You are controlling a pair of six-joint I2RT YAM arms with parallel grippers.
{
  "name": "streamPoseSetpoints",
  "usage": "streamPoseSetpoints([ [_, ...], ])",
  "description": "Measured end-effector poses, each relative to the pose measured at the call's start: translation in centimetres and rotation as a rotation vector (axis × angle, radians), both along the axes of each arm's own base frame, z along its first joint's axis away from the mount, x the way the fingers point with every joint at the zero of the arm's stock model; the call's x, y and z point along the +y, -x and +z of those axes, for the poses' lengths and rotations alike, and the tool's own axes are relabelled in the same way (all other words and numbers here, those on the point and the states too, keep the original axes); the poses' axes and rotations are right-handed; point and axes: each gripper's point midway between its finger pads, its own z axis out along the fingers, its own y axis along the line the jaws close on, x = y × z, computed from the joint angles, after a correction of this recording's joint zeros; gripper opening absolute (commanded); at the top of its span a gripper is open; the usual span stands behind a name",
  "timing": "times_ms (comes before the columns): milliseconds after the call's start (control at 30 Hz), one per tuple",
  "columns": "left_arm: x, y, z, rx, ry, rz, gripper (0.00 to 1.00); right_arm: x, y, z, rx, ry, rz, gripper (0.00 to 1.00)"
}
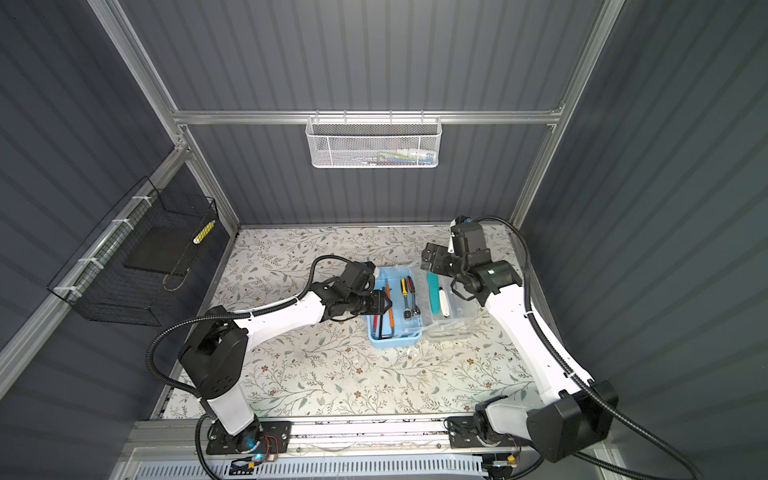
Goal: Pack the tool kit
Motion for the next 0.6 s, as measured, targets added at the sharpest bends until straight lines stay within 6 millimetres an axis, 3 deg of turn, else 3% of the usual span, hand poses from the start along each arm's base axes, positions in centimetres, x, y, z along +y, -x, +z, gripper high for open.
streamPoseSetpoints([
  [167,0.2,0.1,-0.6,0.011,-0.014,0.003,0.54,-3.7,0.8,-1.8,0.034,0.012,-0.077,0.98],
  [333,0.3,0.1,-0.6,0.011,-0.017,0.007,0.67,-6.8,1.8,-6.0,0.118,0.002,-0.119,0.99],
  [467,0.7,0.1,0.0,-0.004,-0.022,0.020,0.76,-7.4,2.5,-9.4,0.192,-0.033,-0.105,0.99],
  [600,2.0,0.6,1.1,-0.027,-0.034,0.042,0.82,-7.2,2.7,-10.7,0.213,-0.083,-0.078,0.99],
])
